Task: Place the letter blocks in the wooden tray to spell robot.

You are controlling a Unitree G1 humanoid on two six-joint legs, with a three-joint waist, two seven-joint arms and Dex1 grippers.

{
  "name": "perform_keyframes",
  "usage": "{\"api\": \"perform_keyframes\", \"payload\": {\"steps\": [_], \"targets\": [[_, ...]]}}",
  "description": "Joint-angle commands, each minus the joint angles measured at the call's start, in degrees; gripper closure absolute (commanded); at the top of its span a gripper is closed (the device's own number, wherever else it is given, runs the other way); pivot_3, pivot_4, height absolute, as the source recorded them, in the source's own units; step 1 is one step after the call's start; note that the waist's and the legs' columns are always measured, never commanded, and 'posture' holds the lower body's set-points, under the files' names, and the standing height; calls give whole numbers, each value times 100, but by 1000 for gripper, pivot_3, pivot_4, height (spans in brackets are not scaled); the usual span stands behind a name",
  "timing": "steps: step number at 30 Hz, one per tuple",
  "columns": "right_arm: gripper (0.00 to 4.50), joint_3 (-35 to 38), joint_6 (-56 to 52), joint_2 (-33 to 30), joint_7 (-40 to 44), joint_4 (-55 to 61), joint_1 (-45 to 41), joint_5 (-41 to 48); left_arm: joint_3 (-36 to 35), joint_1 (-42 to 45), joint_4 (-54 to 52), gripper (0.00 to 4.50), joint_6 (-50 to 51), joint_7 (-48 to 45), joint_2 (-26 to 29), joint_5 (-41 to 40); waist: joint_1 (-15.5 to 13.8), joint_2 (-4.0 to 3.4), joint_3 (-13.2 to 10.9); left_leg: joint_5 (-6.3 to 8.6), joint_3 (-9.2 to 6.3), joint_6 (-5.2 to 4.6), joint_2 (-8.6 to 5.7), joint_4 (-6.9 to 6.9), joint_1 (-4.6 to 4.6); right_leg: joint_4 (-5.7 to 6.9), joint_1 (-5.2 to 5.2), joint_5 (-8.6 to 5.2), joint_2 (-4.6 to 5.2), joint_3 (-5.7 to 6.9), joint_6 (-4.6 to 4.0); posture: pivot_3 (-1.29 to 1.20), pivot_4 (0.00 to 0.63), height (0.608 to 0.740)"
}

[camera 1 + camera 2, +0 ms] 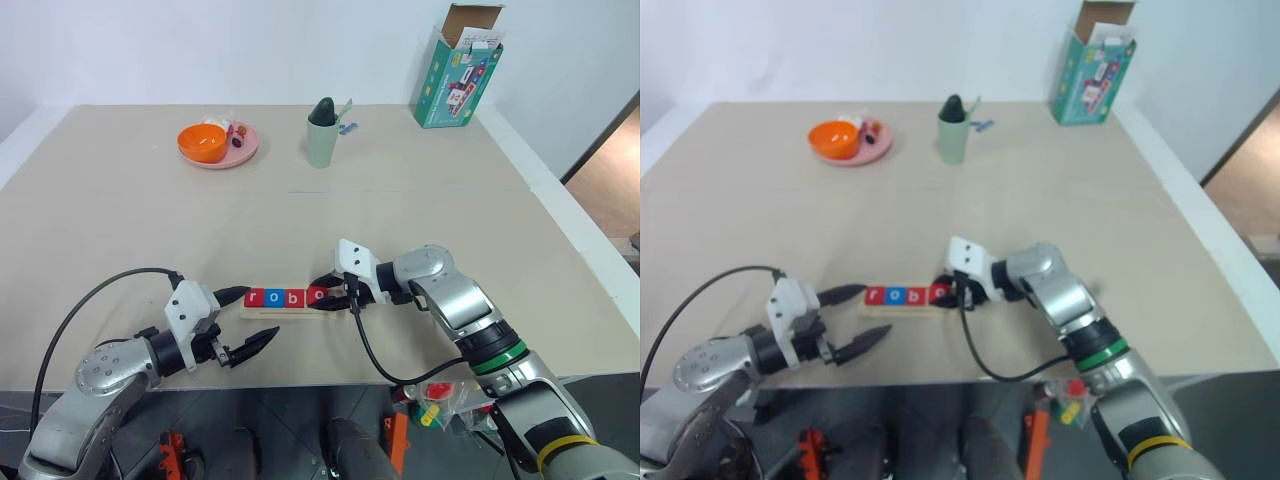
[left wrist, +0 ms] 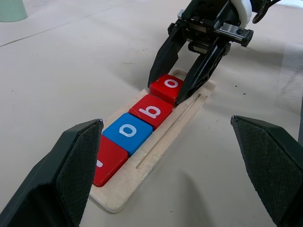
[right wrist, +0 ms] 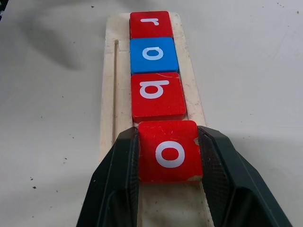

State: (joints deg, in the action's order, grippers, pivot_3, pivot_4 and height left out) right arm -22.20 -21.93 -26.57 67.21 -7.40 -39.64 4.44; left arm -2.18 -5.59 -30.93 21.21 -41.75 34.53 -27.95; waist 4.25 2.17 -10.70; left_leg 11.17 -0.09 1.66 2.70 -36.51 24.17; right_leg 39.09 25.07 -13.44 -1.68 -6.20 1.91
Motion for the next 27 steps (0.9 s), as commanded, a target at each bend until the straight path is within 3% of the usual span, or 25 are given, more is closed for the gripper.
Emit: {"api": "perform_keyframes", "payload": {"steps": [1, 22, 24, 27], "targets": [[3288, 51, 29, 31, 7, 142, 30, 76, -12, 37, -194, 0, -94, -13, -10, 12, 0, 0, 0, 0, 0, 0, 0, 0, 0, 0, 0, 0, 0, 0, 0, 0, 150, 740], [3288, 48, -69, 211, -21, -83, -56, 103, 24, -5, -212, 0, -74, 36, -15, 96, 6, 0, 0, 0, 0, 0, 1, 0, -2, 0, -1, 1, -1, 0, -1, 0, 150, 740], [2244, 61, -124, 230, -14, -84, -61, 124, 25, -2, -211, 0, -75, 36, -13, 104, 12, 0, 0, 0, 0, 0, 2, 0, -3, 0, -1, 1, -3, 0, -1, 0, 150, 740], [1237, 113, -116, 266, -41, -100, -63, 143, 33, 8, -206, 0, -73, 30, -16, 123, 13, 0, 0, 0, 0, 0, 3, 0, -4, 1, -2, 2, -4, 0, -2, 0, 150, 740]]}}
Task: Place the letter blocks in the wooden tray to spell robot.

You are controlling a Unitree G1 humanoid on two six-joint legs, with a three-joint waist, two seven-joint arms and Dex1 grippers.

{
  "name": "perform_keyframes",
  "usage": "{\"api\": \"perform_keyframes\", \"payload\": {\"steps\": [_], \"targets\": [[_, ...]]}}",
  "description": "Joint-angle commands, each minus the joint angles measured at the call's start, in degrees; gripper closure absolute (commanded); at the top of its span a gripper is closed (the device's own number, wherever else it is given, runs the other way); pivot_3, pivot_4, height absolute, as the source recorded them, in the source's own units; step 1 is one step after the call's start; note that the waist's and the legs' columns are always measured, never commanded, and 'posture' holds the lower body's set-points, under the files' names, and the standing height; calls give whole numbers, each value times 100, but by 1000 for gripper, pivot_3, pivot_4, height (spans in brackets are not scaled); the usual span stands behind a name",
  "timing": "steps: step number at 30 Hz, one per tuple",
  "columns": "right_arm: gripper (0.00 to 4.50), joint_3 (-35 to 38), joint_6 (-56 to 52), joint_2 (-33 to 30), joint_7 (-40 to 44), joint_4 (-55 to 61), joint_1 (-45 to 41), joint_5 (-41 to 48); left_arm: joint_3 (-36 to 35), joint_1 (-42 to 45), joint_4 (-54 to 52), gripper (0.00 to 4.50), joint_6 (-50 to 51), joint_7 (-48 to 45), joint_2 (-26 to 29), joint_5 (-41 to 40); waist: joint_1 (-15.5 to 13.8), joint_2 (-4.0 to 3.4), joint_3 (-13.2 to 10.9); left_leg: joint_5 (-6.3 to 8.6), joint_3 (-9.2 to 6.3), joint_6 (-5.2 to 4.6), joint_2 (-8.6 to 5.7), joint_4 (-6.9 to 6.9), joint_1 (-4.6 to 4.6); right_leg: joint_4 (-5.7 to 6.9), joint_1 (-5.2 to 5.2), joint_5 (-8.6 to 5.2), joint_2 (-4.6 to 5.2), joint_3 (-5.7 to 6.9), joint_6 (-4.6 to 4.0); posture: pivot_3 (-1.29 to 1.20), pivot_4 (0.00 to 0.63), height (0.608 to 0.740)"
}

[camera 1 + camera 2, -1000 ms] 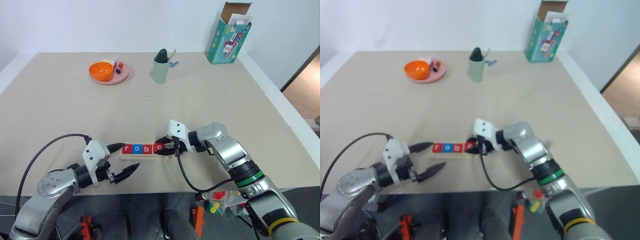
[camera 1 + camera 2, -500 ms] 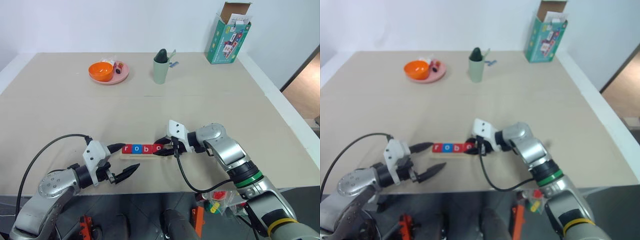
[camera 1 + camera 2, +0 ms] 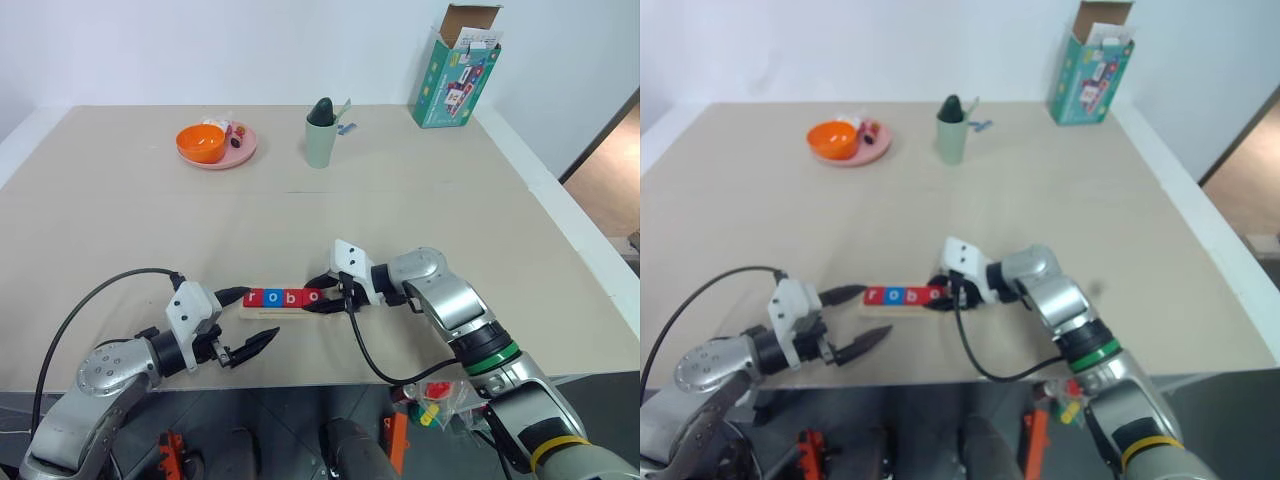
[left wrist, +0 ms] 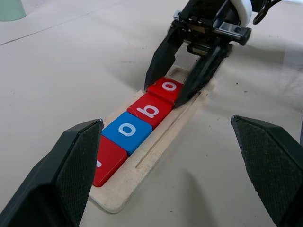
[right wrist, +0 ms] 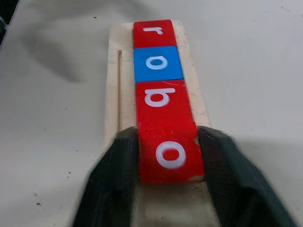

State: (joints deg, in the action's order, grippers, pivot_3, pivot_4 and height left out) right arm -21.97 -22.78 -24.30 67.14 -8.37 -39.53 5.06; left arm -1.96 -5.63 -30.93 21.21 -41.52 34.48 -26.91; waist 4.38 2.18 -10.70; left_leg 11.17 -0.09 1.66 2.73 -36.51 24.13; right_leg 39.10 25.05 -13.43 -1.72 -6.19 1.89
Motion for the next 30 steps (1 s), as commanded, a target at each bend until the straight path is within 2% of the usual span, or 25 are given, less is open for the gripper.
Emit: {"api": "perform_keyframes", "payload": {"steps": [1, 3, 4, 11, 14, 18, 22, 26, 30], "targets": [[912, 136, -35, 60, -69, -10, -79, 104, 13, 16, -204, 0, -70, 3, -10, 20, 0, 0, 0, 0, 0, 0, 0, 0, 0, 0, -1, 1, 0, 0, 0, 0, 150, 740], [211, 200, -62, 70, -96, 1, -102, 154, 15, 25, -192, 0, -70, -9, -3, 27, 0, 0, 0, 0, 1, 0, -1, -2, 0, 0, -1, 2, 1, -1, 2, 0, 150, 740], [23, 257, -81, 82, -138, 22, -112, 193, 15, 30, -187, 0, -68, -13, 0, 30, 0, 0, 0, 0, 1, 0, -1, -2, 0, 0, -1, 2, 1, -1, 2, 0, 150, 740], [23, 1064, -619, 130, -714, 544, -137, 731, -22, 13, -184, 0, -84, -72, 25, 27, -1, 0, 0, 0, 1, 0, -1, -2, 2, 0, 0, 2, 1, -2, 2, 0, 150, 740], [23, 1702, -799, 112, -1468, 675, -69, 813, -69, 63, -215, 0, -80, -208, 66, -101, -1, 0, 0, 0, 0, 0, -1, -2, 3, 0, 0, 2, 1, -1, 3, 0, 150, 740], [23, 2352, -711, 28, -2844, 643, 72, 395, 47, 221, -212, 0, -106, -675, 362, -109, -8, 0, 0, 0, 1, 0, -4, -3, 4, 0, 0, 2, 2, -3, 3, 0, 150, 740], [23, 2982, -854, 210, -4508, 937, 438, -84, 112, 546, -29, 0, -111, -927, 526, -97, -10, 0, 1, -1, 4, 1, -5, -2, 8, 0, 4, 2, 2, -7, 3, 0, 150, 740], [23, 3079, -1147, 379, -5386, 1373, 1025, -458, 196, 667, 27, 0, -127, -999, 511, -44, 6, 0, 1, 0, 6, 1, -5, 7, 8, 0, 7, -4, 2, -14, 8, 0, 150, 740], [23, 3193, -1602, 726, -5756, 1922, 1547, -320, 286, 707, 56, 0, -156, -1051, 496, 22, 26, -3, 1, 0, 9, 1, -2, 14, 8, 0, 13, -5, -1, -17, 5, 0, 150, 740]]}}
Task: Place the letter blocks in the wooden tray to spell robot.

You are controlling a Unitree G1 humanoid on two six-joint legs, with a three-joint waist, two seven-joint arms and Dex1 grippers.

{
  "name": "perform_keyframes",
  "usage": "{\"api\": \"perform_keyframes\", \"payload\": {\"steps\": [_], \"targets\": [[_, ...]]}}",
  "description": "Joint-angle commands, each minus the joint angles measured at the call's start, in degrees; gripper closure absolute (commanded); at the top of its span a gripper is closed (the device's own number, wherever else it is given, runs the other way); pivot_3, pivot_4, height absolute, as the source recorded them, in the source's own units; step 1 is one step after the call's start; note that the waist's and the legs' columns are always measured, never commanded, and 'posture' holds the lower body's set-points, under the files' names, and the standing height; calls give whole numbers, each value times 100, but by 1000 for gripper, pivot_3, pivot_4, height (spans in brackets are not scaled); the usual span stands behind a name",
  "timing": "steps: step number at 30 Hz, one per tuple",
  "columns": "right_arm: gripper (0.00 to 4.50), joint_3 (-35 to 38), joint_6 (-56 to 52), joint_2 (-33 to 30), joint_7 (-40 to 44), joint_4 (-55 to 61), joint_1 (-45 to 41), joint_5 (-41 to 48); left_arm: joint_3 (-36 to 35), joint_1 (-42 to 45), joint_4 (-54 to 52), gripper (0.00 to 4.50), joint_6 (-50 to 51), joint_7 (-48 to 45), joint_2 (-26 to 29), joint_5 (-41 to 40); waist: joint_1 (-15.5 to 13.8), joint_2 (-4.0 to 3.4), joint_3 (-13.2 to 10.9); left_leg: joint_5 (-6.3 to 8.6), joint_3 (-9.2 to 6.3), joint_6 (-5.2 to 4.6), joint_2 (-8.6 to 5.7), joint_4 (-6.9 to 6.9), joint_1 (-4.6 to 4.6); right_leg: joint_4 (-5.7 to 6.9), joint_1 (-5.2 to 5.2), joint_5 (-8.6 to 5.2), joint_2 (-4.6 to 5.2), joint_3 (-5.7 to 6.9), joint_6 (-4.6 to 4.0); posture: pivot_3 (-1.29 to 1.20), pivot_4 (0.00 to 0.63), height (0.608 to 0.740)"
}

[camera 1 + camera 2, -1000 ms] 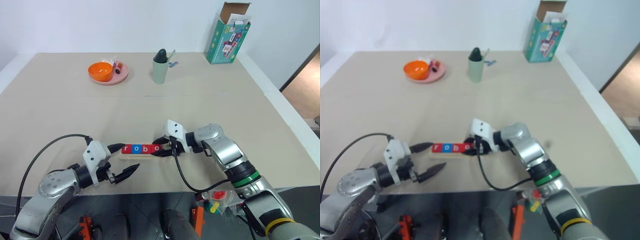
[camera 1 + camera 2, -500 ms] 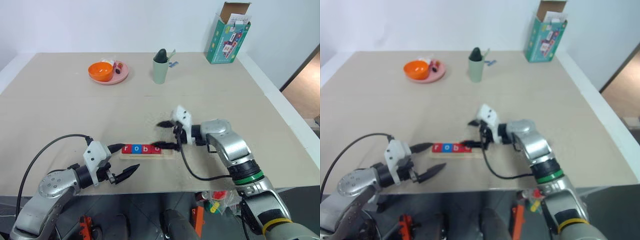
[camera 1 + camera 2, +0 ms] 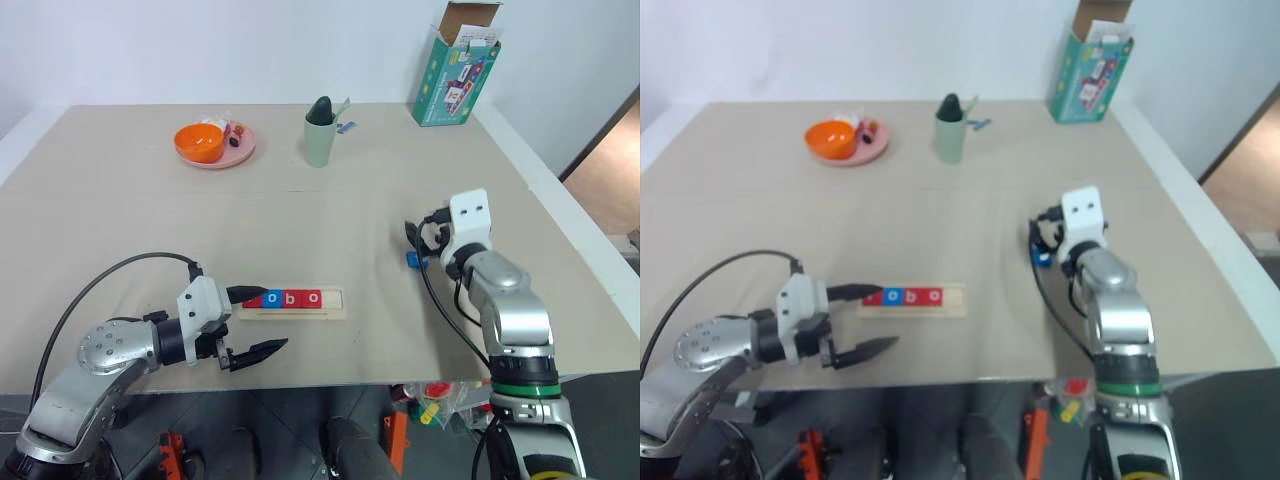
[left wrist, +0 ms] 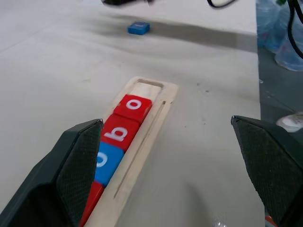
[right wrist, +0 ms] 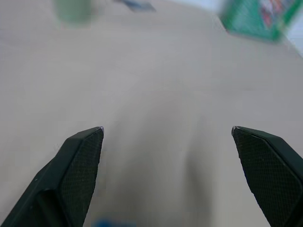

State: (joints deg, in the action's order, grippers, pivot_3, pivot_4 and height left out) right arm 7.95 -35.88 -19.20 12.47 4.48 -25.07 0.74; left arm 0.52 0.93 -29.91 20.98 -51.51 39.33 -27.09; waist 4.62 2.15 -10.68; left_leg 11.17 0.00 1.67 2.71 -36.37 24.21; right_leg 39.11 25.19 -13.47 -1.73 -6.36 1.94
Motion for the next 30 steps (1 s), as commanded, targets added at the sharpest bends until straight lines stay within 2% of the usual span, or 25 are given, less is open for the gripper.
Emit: {"api": "perform_keyframes", "payload": {"steps": [1, 12, 19, 22, 29, 30], "targets": [[23, 230, -426, 311, -331, 743, 133, 195, 45, 59, -27, 0, -141, -72, 12, 55, 6, -1, 0, 0, 0, 0, 2, 0, -1, 0, 0, 1, -2, 0, -2, 0, 150, 740], [23, 210, -1218, 662, -434, 1065, 501, 516, 152, 89, 60, 0, -225, -162, 1, 234, 0, -1, 1, -4, 1, -3, -2, -15, -1, 1, -7, -2, 4, 0, -17, 0, 150, 740], [23, 213, -1083, 724, -539, 779, 581, 543, 173, 31, 37, 0, -200, -153, 16, 265, 2, -1, 3, -3, -1, -3, 0, -10, -3, 1, -6, 7, 1, 3, -2, 0, 150, 740], [806, 260, -1014, 778, -603, 686, 538, 598, 171, 45, 52, 0, -177, -141, 14, 270, 2, 0, 4, -4, -1, -3, -1, -11, -4, 1, -8, 7, 2, 2, -3, 0, 150, 740], [3240, -50, -970, 747, -545, 785, 593, 539, 154, -3, 65, 0, -166, -125, 14, 310, 2, 1, 5, -4, 0, -3, -1, -14, -5, 0, -9, -2, 3, 1, -17, 0, 150, 740], [3282, -106, -968, 731, -525, 807, 615, 524, 155, 1, 66, 0, -159, -119, 9, 310, 3, 1, 5, -4, 0, -3, -1, -14, -5, 0, -9, -2, 2, 1, -17, 0, 150, 740]]}}
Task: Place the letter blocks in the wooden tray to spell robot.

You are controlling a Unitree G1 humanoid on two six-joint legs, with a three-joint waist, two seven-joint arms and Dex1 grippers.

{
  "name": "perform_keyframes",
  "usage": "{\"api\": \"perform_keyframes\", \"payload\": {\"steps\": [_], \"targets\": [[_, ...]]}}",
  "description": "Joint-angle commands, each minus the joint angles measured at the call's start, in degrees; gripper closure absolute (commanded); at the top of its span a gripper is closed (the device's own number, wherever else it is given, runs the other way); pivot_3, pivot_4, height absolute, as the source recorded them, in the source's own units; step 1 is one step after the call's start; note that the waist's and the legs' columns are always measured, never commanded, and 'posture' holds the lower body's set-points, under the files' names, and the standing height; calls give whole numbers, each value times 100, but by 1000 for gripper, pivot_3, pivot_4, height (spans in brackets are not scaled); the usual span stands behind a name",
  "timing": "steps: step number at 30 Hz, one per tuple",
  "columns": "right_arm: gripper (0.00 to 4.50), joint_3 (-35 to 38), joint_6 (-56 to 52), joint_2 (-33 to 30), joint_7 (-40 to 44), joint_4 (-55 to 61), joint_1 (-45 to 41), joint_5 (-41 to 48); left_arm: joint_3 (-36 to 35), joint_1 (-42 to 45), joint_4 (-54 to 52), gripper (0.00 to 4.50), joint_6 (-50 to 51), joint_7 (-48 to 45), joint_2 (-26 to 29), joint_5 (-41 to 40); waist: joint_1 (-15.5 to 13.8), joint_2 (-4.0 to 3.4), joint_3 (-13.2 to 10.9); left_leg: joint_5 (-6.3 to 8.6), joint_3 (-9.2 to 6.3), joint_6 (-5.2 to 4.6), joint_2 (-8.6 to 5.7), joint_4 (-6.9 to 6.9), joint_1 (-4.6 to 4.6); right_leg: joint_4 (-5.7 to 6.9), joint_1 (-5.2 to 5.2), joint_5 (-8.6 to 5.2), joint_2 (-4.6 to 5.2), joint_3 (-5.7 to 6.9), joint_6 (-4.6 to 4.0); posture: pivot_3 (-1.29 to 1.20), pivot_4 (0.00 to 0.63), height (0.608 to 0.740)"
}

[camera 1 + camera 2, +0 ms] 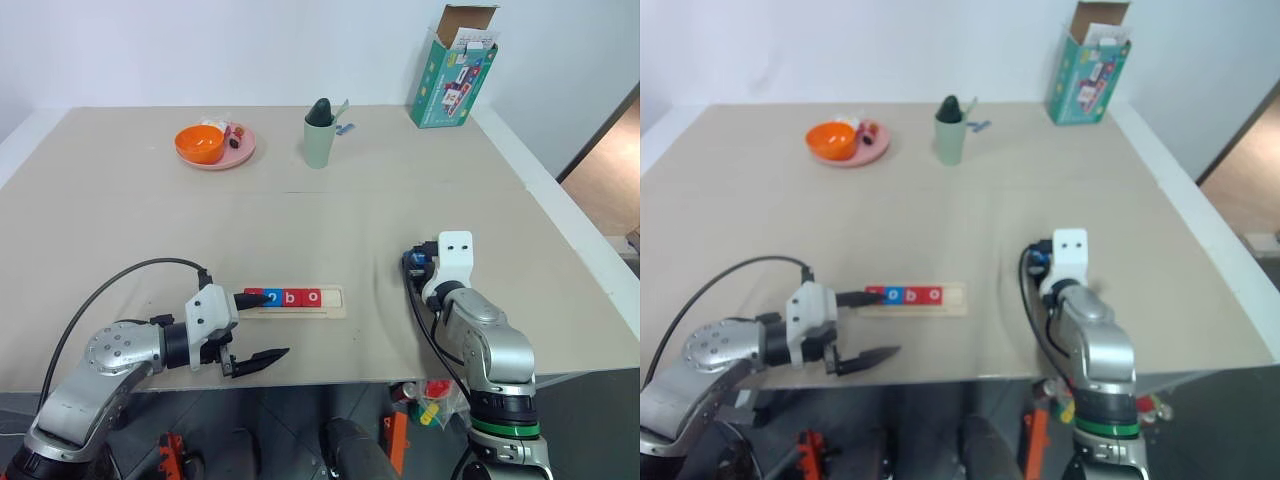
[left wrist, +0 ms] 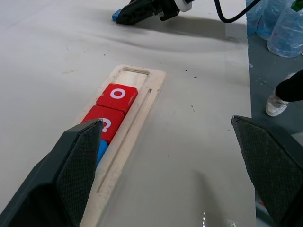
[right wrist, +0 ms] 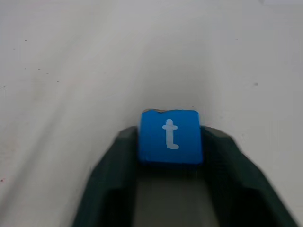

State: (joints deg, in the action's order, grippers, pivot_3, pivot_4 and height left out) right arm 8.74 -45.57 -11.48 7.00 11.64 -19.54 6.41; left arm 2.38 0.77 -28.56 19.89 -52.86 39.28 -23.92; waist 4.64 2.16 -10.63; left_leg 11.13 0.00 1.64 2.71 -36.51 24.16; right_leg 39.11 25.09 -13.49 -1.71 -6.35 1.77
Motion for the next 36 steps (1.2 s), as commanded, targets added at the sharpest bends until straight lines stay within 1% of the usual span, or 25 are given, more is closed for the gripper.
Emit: {"api": "perform_keyframes", "payload": {"steps": [1, 4, 7, 11, 12, 17, 24, 26, 29, 32, 33, 34, 35, 36], "targets": [[3282, -294, -57, -98, 99, 265, 155, -41, -38, 1, -79, 0, -47, 20, 15, -10, 2, 0, 0, 0, 0, 0, 0, 0, 0, 0, 0, 0, 0, 0, -1, 0, 150, 740], [3282, -474, -261, -201, 254, 801, 423, 46, -55, -62, -110, 0, -51, 18, 29, -9, -1, 1, 2, 0, -1, 0, 1, 3, -1, 0, 1, -1, -1, 1, 0, 0, 150, 740], [3282, -631, -839, -245, 361, 1693, 808, 242, -98, -142, -122, 0, -64, -1, 63, -2, 1, 0, 3, 0, -2, 0, 3, 10, -1, 0, 3, 0, -1, 2, 7, 0, 150, 740], [3282, -607, -1729, 35, 216, 2562, 966, 533, -129, -186, -108, 0, -79, -5, 88, 18, 1, -1, 2, 1, -5, 0, 6, 14, -1, 0, 6, -4, -4, 5, 0, 0, 150, 740], [3282, -644, -1868, 96, 162, 2696, 956, 551, -129, -191, -112, 0, -76, 2, 88, 22, 1, 0, 2, 0, -6, 0, 6, 13, -1, 0, 6, -12, -4, 5, -16, 0, 150, 740], [3282, -842, -2140, 248, 42, 2828, 927, 583, -106, -217, -152, 0, -53, 39, 79, 38, 0, 0, 2, 0, -1, 1, 2, 4, 0, 0, 3, -14, 4, 2, -21, 0, 150, 740], [3282, -849, -2194, 369, 6, 2744, 982, 663, -86, -206, -134, 0, -64, 31, 98, 72, 0, 1, 3, 0, 1, 2, 2, 5, 1, -2, 4, -15, 6, 4, -20, 0, 150, 740], [2203, -790, -2128, 408, -7, 2719, 965, 677, -93, -193, -130, 0, -61, 25, 99, 73, 0, 1, 3, 0, -1, 2, 4, 6, 1, -2, 4, -15, 3, 5, -20, 0, 150, 740], [1200, -617, -1966, 352, -16, 2704, 774, 670, -110, -181, -122, 0, -64, 15, 102, 86, 0, 0, 3, 0, -2, 2, 4, 6, 1, -1, 4, -15, 4, 6, -21, 0, 150, 740], [142, -208, -2158, 32, 275, 2861, 208, 935, -103, -211, -126, 0, -97, -5, 122, 125, 2, -1, 1, -1, 6, 1, 1, 5, 3, -2, 7, -15, 8, 0, -20, 0, 150, 740], [38, -38, -2317, -77, 443, 2907, -24, 1133, -97, -214, -119, 0, -105, -10, 123, 136, 2, -1, 1, -1, 8, 2, -1, 2, 3, -2, 7, -14, 10, -1, -19, 0, 150, 740], [38, 65, -2425, -332, 769, 2871, -244, 1382, -85, -206, -109, 0, -116, -19, 121, 144, 1, -1, 1, -1, 8, 1, -2, 1, 4, -2, 6, -14, 11, -1, -19, 0, 150, 740], [38, 110, -2423, -632, 1093, 2770, -429, 1556, -73, -189, -92, 0, -123, -25, 116, 151, 1, -2, 1, -1, 6, 1, -1, -2, 3, -2, 4, -14, 11, 1, -19, 0, 150, 740], [38, 82, -2240, -1061, 1569, 2490, -623, 1701, -51, -145, -52, 0, -137, -33, 100, 162, 1, -2, 1, -1, 7, 1, -2, -1, 4, -2, 5, -14, 11, 0, -19, 0, 150, 740]]}}
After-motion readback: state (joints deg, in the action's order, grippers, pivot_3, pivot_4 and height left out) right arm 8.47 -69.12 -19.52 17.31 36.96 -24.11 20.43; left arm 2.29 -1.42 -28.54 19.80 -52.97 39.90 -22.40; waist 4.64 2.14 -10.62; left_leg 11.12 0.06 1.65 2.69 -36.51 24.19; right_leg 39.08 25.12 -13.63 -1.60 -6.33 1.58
